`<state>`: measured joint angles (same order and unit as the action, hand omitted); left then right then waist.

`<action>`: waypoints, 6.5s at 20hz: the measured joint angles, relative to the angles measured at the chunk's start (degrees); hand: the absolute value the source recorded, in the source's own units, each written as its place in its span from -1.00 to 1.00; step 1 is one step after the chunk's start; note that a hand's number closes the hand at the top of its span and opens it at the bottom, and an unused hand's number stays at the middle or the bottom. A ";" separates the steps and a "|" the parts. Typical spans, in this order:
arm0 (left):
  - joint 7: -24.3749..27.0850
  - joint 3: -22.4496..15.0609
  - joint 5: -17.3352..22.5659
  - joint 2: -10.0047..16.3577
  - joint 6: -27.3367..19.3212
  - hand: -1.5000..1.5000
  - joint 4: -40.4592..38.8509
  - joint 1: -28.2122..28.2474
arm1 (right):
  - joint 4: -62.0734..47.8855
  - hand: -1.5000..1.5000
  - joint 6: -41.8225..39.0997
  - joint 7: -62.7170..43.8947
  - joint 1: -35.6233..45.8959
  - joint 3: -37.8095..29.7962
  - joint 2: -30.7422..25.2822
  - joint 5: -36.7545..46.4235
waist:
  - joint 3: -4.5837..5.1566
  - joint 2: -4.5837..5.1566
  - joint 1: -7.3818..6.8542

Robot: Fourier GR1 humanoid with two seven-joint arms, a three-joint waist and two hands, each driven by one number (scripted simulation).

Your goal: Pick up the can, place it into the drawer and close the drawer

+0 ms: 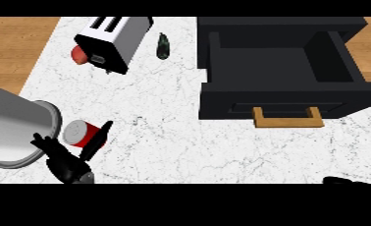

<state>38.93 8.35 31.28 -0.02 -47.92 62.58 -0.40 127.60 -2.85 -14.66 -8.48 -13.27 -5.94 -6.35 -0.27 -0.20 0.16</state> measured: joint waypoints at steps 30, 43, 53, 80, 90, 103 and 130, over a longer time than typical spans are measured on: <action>-9.65 -13.31 -8.34 6.23 40.85 1.00 -26.94 -32.53 | 0.72 -1.00 -0.93 -1.00 2.26 -3.04 -0.91 0.10 | 0.30 0.34 1.05; -31.10 -17.61 -12.80 3.99 33.80 1.00 -10.30 -43.82 | 1.42 -1.00 -0.69 -1.26 1.85 -4.20 -0.57 1.00 | 0.24 0.03 0.07; -45.89 -16.98 -16.49 2.86 28.27 1.00 -7.11 -58.15 | 1.30 -1.00 -0.53 -2.66 3.46 -4.38 -0.94 1.19 | 0.24 0.18 0.41; -47.55 -24.34 -7.56 0.02 18.17 -1.00 -38.14 -89.45 | 1.20 -1.00 -0.29 -6.95 9.49 -3.71 -3.06 0.18 | 0.10 1.21 4.52; -44.32 -26.64 -4.48 0.03 12.61 -1.00 -43.47 -91.73 | 0.28 -1.00 -1.19 -5.22 10.37 -2.91 -3.98 1.88 | 0.05 1.66 5.60; -40.54 -25.45 1.33 0.03 10.91 -1.00 -44.93 -92.72 | -4.03 -1.00 -3.55 0.97 16.62 3.59 -10.43 16.60 | 0.10 2.09 5.21; -39.40 -23.53 1.29 3.16 14.64 -1.00 -44.91 -91.97 | -57.89 -1.00 15.67 15.39 40.74 20.76 -7.76 59.20 | 0.20 0.82 -1.47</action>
<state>-0.47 -15.17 32.57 3.14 -33.28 17.67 -92.37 69.72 12.82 0.73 32.26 7.48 -13.71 52.85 -0.06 0.62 -1.31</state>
